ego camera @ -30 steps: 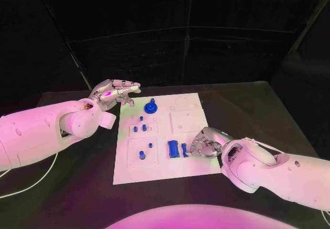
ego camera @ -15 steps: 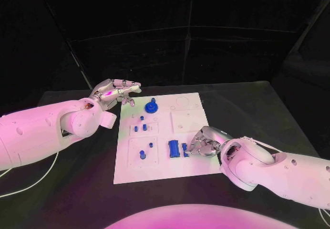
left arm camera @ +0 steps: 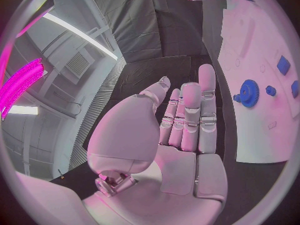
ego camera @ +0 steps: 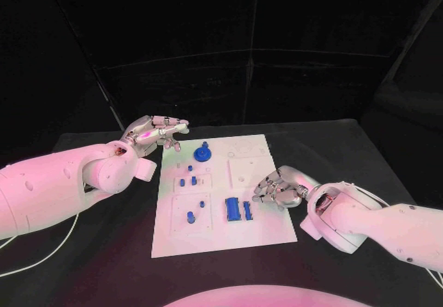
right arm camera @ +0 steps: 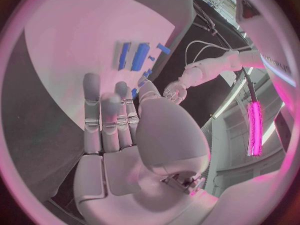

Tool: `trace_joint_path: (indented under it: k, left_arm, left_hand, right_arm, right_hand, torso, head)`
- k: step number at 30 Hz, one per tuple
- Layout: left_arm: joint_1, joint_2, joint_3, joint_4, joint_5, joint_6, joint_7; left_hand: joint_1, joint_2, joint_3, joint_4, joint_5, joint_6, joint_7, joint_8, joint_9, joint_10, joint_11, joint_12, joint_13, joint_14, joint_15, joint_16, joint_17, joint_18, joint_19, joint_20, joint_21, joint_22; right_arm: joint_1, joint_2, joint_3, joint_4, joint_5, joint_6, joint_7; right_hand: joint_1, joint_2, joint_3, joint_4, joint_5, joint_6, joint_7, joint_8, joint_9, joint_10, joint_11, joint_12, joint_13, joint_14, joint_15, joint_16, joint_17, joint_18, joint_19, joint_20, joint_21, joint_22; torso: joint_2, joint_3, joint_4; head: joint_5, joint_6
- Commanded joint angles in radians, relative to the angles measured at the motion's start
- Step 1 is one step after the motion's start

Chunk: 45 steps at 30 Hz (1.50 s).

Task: Assemble the parts on the task board

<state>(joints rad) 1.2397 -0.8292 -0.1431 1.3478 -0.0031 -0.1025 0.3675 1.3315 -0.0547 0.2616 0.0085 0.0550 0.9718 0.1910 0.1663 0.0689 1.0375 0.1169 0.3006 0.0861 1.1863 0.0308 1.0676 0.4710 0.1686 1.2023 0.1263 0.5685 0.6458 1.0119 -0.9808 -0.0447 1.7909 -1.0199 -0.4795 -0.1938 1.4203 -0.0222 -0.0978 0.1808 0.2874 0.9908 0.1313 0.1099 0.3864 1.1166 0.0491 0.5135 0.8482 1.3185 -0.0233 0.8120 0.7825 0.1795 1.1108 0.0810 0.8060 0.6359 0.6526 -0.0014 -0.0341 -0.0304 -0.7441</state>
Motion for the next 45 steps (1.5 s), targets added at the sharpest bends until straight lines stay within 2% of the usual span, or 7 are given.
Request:
trace_joint_path:
  k: [1, 20, 21, 28, 29, 44, 45]
  left_arm:
    - [-0.005, 0.009, 0.0, -0.01, 0.057, -0.004, 0.014]
    - [-0.058, 0.133, 0.001, -0.169, 0.201, -0.174, 0.163]
    - [-0.058, 0.13, 0.0, -0.164, 0.164, -0.136, 0.108]
    - [-0.07, 0.123, 0.014, -0.128, 0.149, -0.187, 0.112]
    - [-0.074, 0.12, 0.018, -0.117, 0.145, -0.202, 0.113]
    - [-0.171, 0.061, 0.123, 0.168, 0.026, -0.592, 0.146]
    - [-0.175, 0.058, 0.127, 0.179, 0.021, -0.609, 0.148]
  left_hand:
    - [0.0, 0.007, -0.011, 0.002, -0.003, -0.01, -0.001, 0.006, -0.001, -0.018, 0.003, -0.001, -0.005, -0.06, 0.006, -0.062, -0.042, 0.012, -0.049, 0.007, -0.045, -0.025]
    - [-0.003, 0.023, -0.083, 0.047, -0.006, -0.02, -0.014, -0.084, -0.004, -0.053, 0.079, -0.221, -0.025, -0.293, 0.145, -0.843, -0.387, 0.005, -0.56, 0.158, -0.514, -0.414]
    - [-0.397, 0.055, -0.132, -0.008, -0.055, -0.303, -0.064, -0.166, -0.069, -0.34, 0.015, -0.301, -0.086, -0.555, 0.089, -0.899, -0.471, -0.05, -0.725, 0.069, -0.568, -0.472]
    - [-0.588, 0.055, -0.16, -0.008, -0.055, -0.44, -0.092, -0.166, -0.069, -0.488, -0.007, -0.301, -0.086, -0.687, 0.068, -0.944, -0.471, -0.066, -0.847, 0.034, -0.568, -0.518]
    - [-0.613, 0.055, -0.164, -0.008, -0.055, -0.458, -0.095, -0.166, -0.069, -0.507, -0.011, -0.301, -0.086, -0.704, 0.065, -0.947, -0.471, -0.066, -0.86, 0.028, -0.568, -0.523]
    - [-0.949, 0.055, -0.262, -0.008, -0.055, -0.699, -0.191, -0.166, -0.069, -0.755, -0.117, -0.301, -0.086, -0.93, -0.031, -1.068, -0.471, -0.169, -1.02, -0.044, -0.568, -0.646]
    - [-0.964, 0.055, -0.262, -0.008, -0.055, -0.709, -0.191, -0.166, -0.069, -0.766, -0.117, -0.301, -0.086, -0.94, -0.031, -1.068, -0.471, -0.169, -1.027, -0.047, -0.568, -0.646]
  right_arm:
    - [0.027, 0.025, 0.001, -0.078, 0.398, 0.039, 0.302]
    - [0.098, 0.298, 0.005, -0.608, 0.831, 0.187, 0.636]
    - [0.094, 0.291, 0.004, -0.595, 0.743, 0.128, 0.558]
    - [0.088, 0.281, 0.009, -0.55, 0.776, 0.078, 0.577]
    - [0.086, 0.277, 0.01, -0.537, 0.786, 0.063, 0.582]
    - [0.041, 0.206, 0.042, -0.243, 1.004, -0.266, 0.705]
    - [0.04, 0.204, 0.043, -0.235, 1.009, -0.275, 0.708]
  right_hand:
    - [0.071, 0.006, 0.019, -0.032, -0.008, -0.045, 0.022, -0.022, -0.01, -0.065, 0.019, -0.072, -0.064, -0.066, 0.015, -0.13, -0.088, 0.002, -0.036, 0.011, -0.077, -0.055]
    - [0.075, -0.001, 0.094, -0.099, -0.115, -0.096, 0.081, -0.047, -0.234, -0.064, 0.117, -0.444, -0.745, -0.235, 0.15, -0.743, -0.614, 0.003, -0.133, 0.153, -0.612, -0.433]
    - [-0.366, 0.022, 0.098, -0.181, -0.165, -0.365, 0.015, -0.11, -0.273, -0.38, 0.064, -0.513, -0.766, -0.569, 0.114, -0.812, -0.653, -0.054, -0.434, 0.083, -0.661, -0.486]
    - [-0.585, 0.022, 0.098, -0.181, -0.19, -0.489, -0.013, -0.11, -0.304, -0.526, 0.044, -0.513, -0.848, -0.71, 0.094, -0.812, -0.693, -0.071, -0.56, 0.05, -0.701, -0.526]
    - [-0.613, 0.022, 0.098, -0.181, -0.193, -0.506, -0.017, -0.11, -0.306, -0.546, 0.041, -0.513, -0.848, -0.73, 0.023, -0.812, -0.696, -0.071, -0.578, 0.045, -0.704, -0.53]
    - [-0.989, 0.022, 0.098, -0.181, -0.287, -0.73, -0.131, -0.11, -0.386, -0.813, -0.049, -0.513, -0.848, -1.004, 0.023, -0.812, -0.783, -0.104, -0.826, -0.081, -0.806, -0.636]
    - [-1.006, 0.022, 0.098, -0.181, -0.287, -0.741, -0.131, -0.11, -0.386, -0.824, -0.049, -0.513, -0.848, -1.017, 0.023, -0.812, -0.783, -0.179, -0.836, -0.081, -0.806, -0.636]
  torso:
    - [-0.025, -0.0059, 0.0019]
    - [-0.054, -0.0031, 0.0084]
    - [-0.059, -0.0079, 0.0046]
    - [-0.084, -0.0032, 0.0195]
    - [-0.09, -0.002, 0.0233]
    - [-0.108, 0.0014, 0.0341]
    - [-0.108, 0.0014, 0.0341]
  head:
    - [-0.002, 0.031]
    - [0.016, 0.135]
    - [0.01, 0.13]
    - [0.02, 0.137]
    - [0.023, 0.139]
    - [0.03, 0.144]
    - [0.03, 0.144]
